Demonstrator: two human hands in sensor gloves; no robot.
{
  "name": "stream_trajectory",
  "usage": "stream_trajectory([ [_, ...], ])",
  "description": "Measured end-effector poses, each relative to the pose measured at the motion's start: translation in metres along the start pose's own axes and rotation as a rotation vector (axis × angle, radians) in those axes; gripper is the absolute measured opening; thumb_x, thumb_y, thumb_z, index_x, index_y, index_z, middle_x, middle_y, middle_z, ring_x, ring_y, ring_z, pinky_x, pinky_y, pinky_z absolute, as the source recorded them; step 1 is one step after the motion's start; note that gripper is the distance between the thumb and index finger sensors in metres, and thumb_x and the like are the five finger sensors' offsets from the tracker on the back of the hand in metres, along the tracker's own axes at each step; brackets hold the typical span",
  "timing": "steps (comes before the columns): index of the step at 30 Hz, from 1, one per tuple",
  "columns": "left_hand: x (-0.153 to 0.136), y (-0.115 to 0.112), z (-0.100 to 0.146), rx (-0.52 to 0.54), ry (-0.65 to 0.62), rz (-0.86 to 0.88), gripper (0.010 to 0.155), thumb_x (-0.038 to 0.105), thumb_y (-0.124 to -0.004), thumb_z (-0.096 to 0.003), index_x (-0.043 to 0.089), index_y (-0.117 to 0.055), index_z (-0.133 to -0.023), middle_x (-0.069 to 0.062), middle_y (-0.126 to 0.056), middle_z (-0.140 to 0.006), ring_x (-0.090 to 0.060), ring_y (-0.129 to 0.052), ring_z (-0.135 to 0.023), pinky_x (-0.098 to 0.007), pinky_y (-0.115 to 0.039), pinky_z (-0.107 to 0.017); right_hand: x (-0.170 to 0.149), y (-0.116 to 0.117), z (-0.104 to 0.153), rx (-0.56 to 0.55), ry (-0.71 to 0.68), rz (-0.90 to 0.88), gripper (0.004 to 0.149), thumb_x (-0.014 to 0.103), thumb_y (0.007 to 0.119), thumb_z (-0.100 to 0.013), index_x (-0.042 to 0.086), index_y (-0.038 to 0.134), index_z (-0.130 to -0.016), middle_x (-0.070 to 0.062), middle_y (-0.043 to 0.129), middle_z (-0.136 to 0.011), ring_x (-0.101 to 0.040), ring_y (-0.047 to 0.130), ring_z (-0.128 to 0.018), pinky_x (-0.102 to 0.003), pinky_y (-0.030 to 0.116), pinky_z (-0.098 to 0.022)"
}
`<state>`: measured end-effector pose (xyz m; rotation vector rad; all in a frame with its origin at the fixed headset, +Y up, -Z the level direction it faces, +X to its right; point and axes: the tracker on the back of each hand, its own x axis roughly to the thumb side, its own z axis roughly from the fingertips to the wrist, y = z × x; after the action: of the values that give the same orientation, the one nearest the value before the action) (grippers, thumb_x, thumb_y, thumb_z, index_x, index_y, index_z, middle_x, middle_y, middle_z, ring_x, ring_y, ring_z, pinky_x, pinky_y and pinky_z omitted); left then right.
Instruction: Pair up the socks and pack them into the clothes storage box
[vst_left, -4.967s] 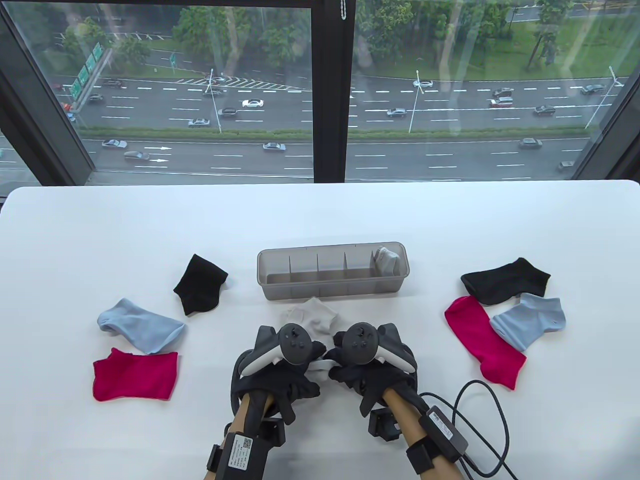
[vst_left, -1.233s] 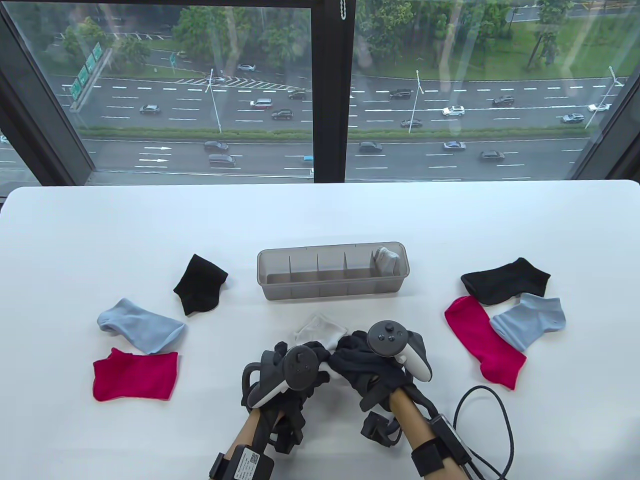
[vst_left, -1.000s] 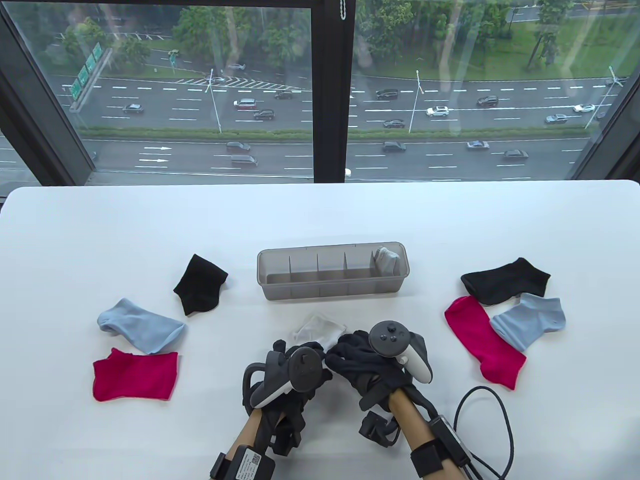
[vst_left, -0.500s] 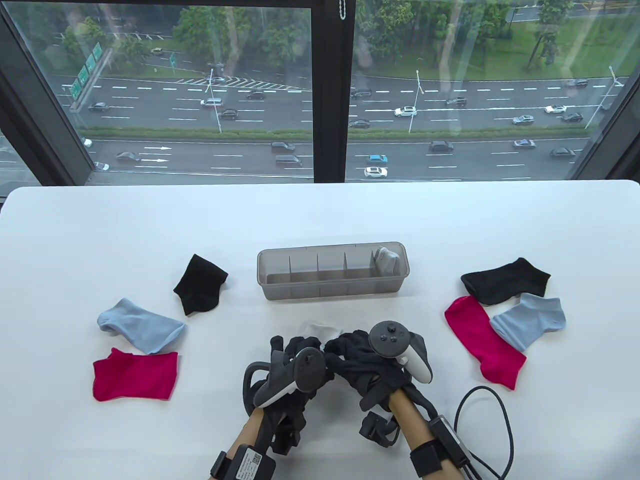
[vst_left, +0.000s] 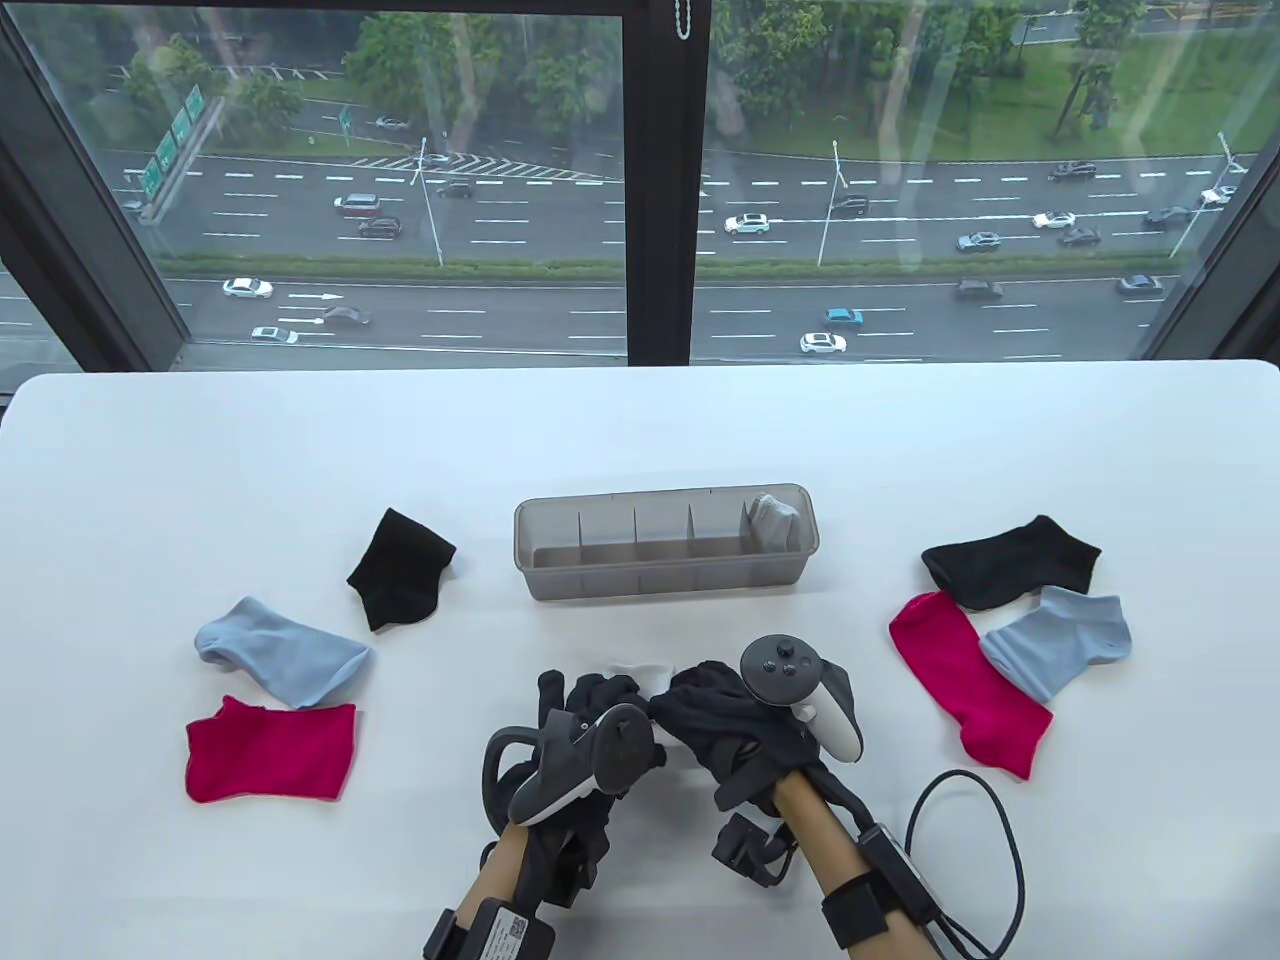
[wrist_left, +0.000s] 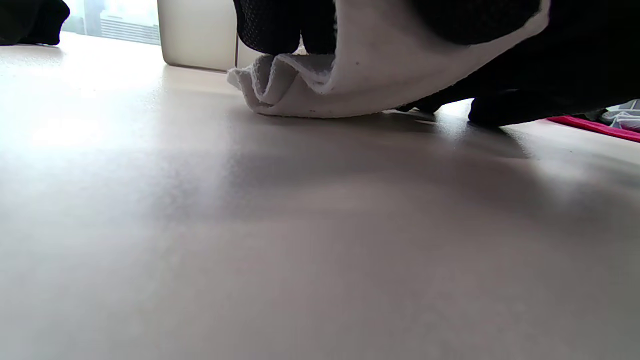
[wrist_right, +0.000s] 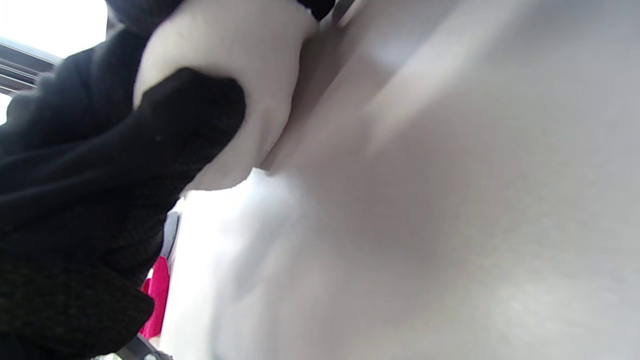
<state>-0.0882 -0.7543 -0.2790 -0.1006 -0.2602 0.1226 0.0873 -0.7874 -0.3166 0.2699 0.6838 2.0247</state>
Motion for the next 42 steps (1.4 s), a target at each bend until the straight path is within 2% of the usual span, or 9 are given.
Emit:
stream_trajectory([
  [3,-0.001,-0.004,-0.001,-0.074,-0.002,-0.025,0.051,0.051,-0.058,-0.051,0.019,-0.07,-0.088,-0.002,-0.067,-0.114,-0.032,-0.064,-0.111,-0.061,-0.035,-0.084,-0.001,0.002,-0.001,0.124,-0.046,0.024,0.067,0.055,0.066,-0.054,0.026,0.041,-0.109,-0.017,0.016,-0.121,-0.035,-0.008,-0.106,-0.054,-0.014,-0.068],
  [7,0.001,-0.004,-0.002,-0.049,-0.001,-0.03,0.052,0.055,-0.064,-0.0468,0.018,-0.067,-0.083,-0.003,-0.063,-0.113,-0.033,-0.062,-0.11,-0.06,-0.036,-0.085,0.001,0.001,0.001,0.043,-0.032,0.033,0.048,0.047,0.065,-0.055,0.022,0.065,-0.096,-0.016,0.024,-0.121,-0.036,-0.001,-0.108,-0.055,-0.007,-0.073],
  [11,0.004,0.0,0.001,-0.026,0.002,-0.038,0.071,0.056,-0.071,-0.0448,0.025,-0.04,-0.101,-0.006,-0.044,-0.12,-0.036,-0.051,-0.114,-0.061,-0.033,-0.085,-0.002,0.001,0.001,0.057,-0.013,-0.007,0.047,0.045,0.061,-0.057,0.014,0.072,-0.09,-0.016,0.026,-0.119,-0.033,-0.002,-0.108,-0.05,-0.008,-0.073],
  [18,0.003,0.004,0.0,0.001,0.0,-0.056,0.052,0.047,-0.059,-0.0524,0.019,-0.066,-0.096,-0.004,-0.067,-0.115,-0.033,-0.068,-0.109,-0.061,-0.037,-0.085,0.0,0.001,0.004,0.027,-0.051,0.031,0.065,0.052,0.067,-0.053,0.028,0.045,-0.109,-0.016,0.019,-0.121,-0.037,-0.003,-0.108,-0.053,-0.005,-0.076],
  [26,0.009,0.003,0.0,-0.032,0.035,-0.168,0.059,0.056,-0.07,-0.0452,0.023,-0.057,-0.091,-0.004,-0.055,-0.116,-0.035,-0.059,-0.112,-0.06,-0.036,-0.085,0.0,0.0,0.003,0.009,-0.046,-0.001,0.046,0.047,0.059,-0.058,0.018,0.072,-0.091,-0.014,0.028,-0.119,-0.035,0.0,-0.109,-0.053,-0.002,-0.077],
  [28,0.009,0.007,0.002,0.002,0.031,-0.181,0.065,0.057,-0.071,-0.0455,0.029,-0.044,-0.098,-0.004,-0.052,-0.116,-0.034,-0.06,-0.111,-0.06,-0.037,-0.085,-0.001,-0.001,0.003,0.012,-0.038,0.002,0.046,0.046,0.057,-0.059,0.015,0.073,-0.09,-0.015,0.029,-0.119,-0.036,0.001,-0.108,-0.051,-0.002,-0.077],
  [34,0.003,0.01,0.003,0.036,0.026,-0.142,0.05,0.049,-0.065,-0.0497,0.024,-0.069,-0.093,0.0,-0.072,-0.11,-0.031,-0.073,-0.106,-0.06,-0.043,-0.084,0.004,0.002,0.006,0.026,-0.089,0.062,0.067,0.054,0.068,-0.051,0.03,0.044,-0.109,-0.016,0.016,-0.122,-0.038,-0.005,-0.107,-0.057,0.001,-0.078],
  [39,0.002,0.008,0.002,-0.01,0.037,-0.153,0.05,0.056,-0.068,-0.046,0.022,-0.069,-0.084,0.001,-0.07,-0.105,-0.03,-0.072,-0.104,-0.059,-0.042,-0.085,0.007,0.002,0.005,-0.001,-0.102,0.093,0.05,0.05,0.067,-0.054,0.024,0.066,-0.096,-0.014,0.023,-0.121,-0.036,-0.001,-0.108,-0.057,0.004,-0.079],
  [42,0.002,0.009,0.004,0.005,0.064,-0.165,0.064,0.059,-0.071,-0.0439,0.024,-0.056,-0.095,-0.001,-0.061,-0.11,-0.032,-0.067,-0.106,-0.06,-0.043,-0.084,0.005,0.003,0.004,0.05,-0.088,-0.007,0.048,0.048,0.064,-0.058,0.016,0.068,-0.094,-0.014,0.022,-0.121,-0.035,-0.003,-0.108,-0.055,0.001,-0.079],
])
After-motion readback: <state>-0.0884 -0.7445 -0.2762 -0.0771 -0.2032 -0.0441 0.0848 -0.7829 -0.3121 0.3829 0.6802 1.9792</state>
